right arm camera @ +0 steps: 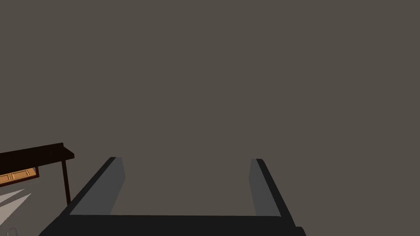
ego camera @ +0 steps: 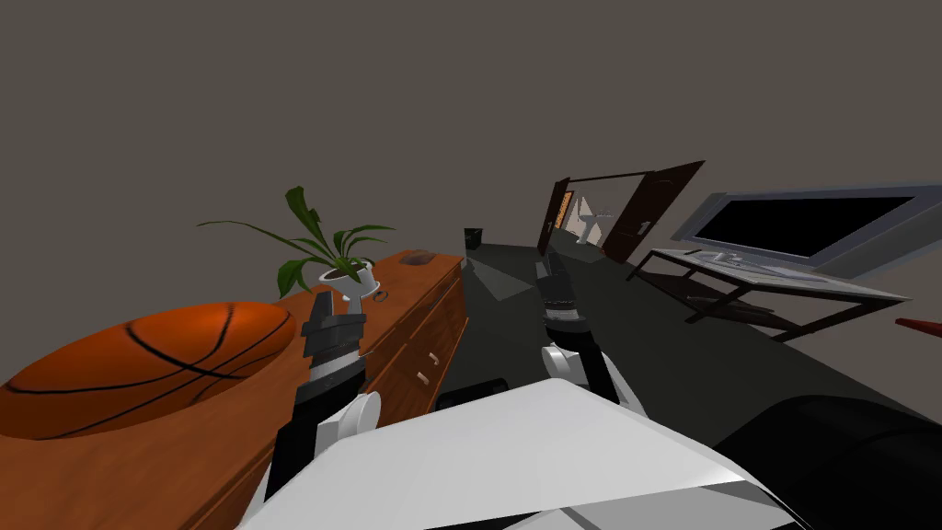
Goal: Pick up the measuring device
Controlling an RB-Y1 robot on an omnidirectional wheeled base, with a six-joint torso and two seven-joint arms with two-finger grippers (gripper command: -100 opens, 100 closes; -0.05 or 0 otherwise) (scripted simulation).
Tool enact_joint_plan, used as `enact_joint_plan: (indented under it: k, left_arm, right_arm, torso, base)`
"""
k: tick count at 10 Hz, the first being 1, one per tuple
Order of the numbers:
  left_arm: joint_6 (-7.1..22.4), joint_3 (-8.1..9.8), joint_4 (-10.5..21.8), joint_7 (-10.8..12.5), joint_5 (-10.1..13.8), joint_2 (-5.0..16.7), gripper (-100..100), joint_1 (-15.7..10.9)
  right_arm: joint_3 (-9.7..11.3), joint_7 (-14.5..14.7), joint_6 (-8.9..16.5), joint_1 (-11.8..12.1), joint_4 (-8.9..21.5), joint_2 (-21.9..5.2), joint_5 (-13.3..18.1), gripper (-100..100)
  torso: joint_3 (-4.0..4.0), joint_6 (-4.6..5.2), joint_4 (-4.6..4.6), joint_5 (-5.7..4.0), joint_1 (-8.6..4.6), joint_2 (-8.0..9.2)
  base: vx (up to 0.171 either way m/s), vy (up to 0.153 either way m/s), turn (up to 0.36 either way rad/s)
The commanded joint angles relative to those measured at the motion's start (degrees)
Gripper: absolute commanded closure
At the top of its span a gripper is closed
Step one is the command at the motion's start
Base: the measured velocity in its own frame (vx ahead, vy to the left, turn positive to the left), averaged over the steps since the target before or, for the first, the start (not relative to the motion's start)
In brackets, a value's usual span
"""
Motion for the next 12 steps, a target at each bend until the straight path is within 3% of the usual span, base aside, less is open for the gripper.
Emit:
enact_joint_plan:
  k: [1, 5, 6, 8, 9, 11, 12]
  left_arm:
    - [1.0, 0.68, -0.1, 0.2, 0.7, 2.6, -100, 0.1]
    - [6.6, 4.73, -1.1, 1.6, 5.1, 9.6, -100, 1.0]
    - [6.6, 4.73, -1.1, 1.6, 5.1, 10.1, -100, 1.0]
    - [10.5, 7.92, -1.9, 2.6, 8.5, 13.8, -100, 1.7]
    - [10.8, 7.92, -1.9, 2.6, 8.5, 13.8, -100, 1.7]
    - [14.5, 11.45, -2.8, 3.9, 12.2, 17.4, -100, 2.6]
    - [15.8, 11.68, -2.8, 3.9, 12.6, 17.5, -100, 2.6]
  right_arm:
    - [0.0, 0.0, 0.0, 0.0, 0.0, 0.0, 0.0, 0]
    - [0.0, 0.0, 0.0, 0.0, 0.0, 0.0, 0.0, 0]
    - [0.0, 0.0, 0.0, 0.0, 0.0, 0.0, 0.0, 0]
    - [0.0, 0.0, 0.0, 0.0, 0.0, 0.0, 0.0, 0]
    - [0.0, 0.0, 0.0, 0.0, 0.0, 0.0, 0.0, 0]
    - [0.0, 0.0, 0.0, 0.0, 0.0, 0.0, 0.0, 0]
    - [0.0, 0.0, 0.0, 0.0, 0.0, 0.0, 0.0, 0]
  torso:
    - [0.00, 0.00, 0.00, 0.00, 0.00, 0.00]
    - [0.09, 0.00, 0.04, -0.03, -0.10, 0.16]
    - [0.11, 0.00, 0.04, -0.02, -0.07, 0.19]
    - [0.06, 0.00, 0.03, 0.00, 0.03, 0.10]
    - [0.06, 0.00, 0.02, 0.01, 0.05, 0.11]
    - [0.06, 0.01, 0.02, 0.01, 0.04, 0.09]
    - [0.07, 0.00, 0.03, 0.01, 0.04, 0.12]
  base:
    - [-0.027, -0.036, -0.027]
    - [-0.042, -0.039, -0.042]
    - [-0.030, -0.008, -0.014]
    - [-0.023, 0.004, -0.049]
    - [-0.022, 0.006, -0.029]
    - [-0.026, 0.003, -0.057]
    - [-0.024, 0.008, -0.023]
